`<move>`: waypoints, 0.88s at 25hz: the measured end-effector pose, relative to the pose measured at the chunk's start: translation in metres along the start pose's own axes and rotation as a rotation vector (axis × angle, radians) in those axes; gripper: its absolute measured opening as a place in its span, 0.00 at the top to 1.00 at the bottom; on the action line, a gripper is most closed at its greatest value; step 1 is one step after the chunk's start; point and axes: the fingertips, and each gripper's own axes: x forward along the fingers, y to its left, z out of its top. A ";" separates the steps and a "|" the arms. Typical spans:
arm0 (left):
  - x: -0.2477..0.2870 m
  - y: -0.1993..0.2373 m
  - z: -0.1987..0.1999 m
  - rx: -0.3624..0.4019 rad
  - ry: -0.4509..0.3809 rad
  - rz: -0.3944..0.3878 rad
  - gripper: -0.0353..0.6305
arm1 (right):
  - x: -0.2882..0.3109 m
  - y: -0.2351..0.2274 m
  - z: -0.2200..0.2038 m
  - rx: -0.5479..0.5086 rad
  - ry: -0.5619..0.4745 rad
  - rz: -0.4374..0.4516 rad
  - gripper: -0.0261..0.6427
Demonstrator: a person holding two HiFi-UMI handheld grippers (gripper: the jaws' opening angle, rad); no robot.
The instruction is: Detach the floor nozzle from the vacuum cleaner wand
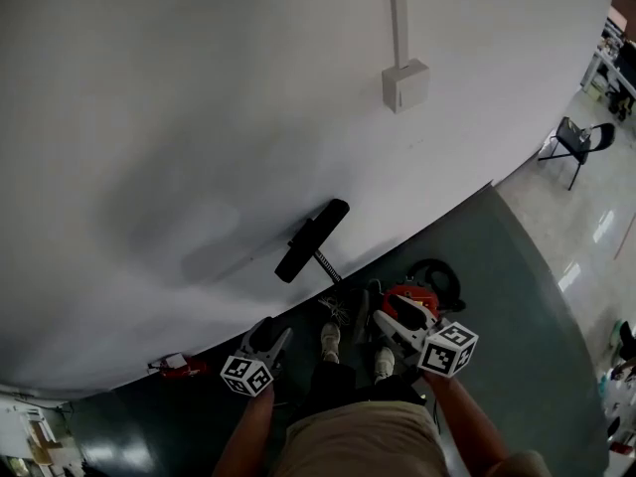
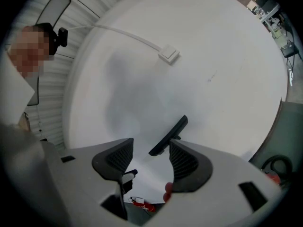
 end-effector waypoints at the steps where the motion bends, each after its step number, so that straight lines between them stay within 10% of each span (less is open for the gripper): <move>1: 0.009 0.007 -0.002 -0.005 0.008 -0.014 0.54 | 0.004 0.004 0.000 -0.004 -0.001 -0.003 0.62; 10: 0.076 0.067 -0.020 -0.002 0.110 -0.129 0.54 | 0.075 0.025 -0.002 0.011 0.005 -0.145 0.60; 22: 0.159 0.105 -0.049 0.053 0.218 -0.269 0.54 | 0.195 -0.042 -0.022 0.293 0.002 -0.333 0.62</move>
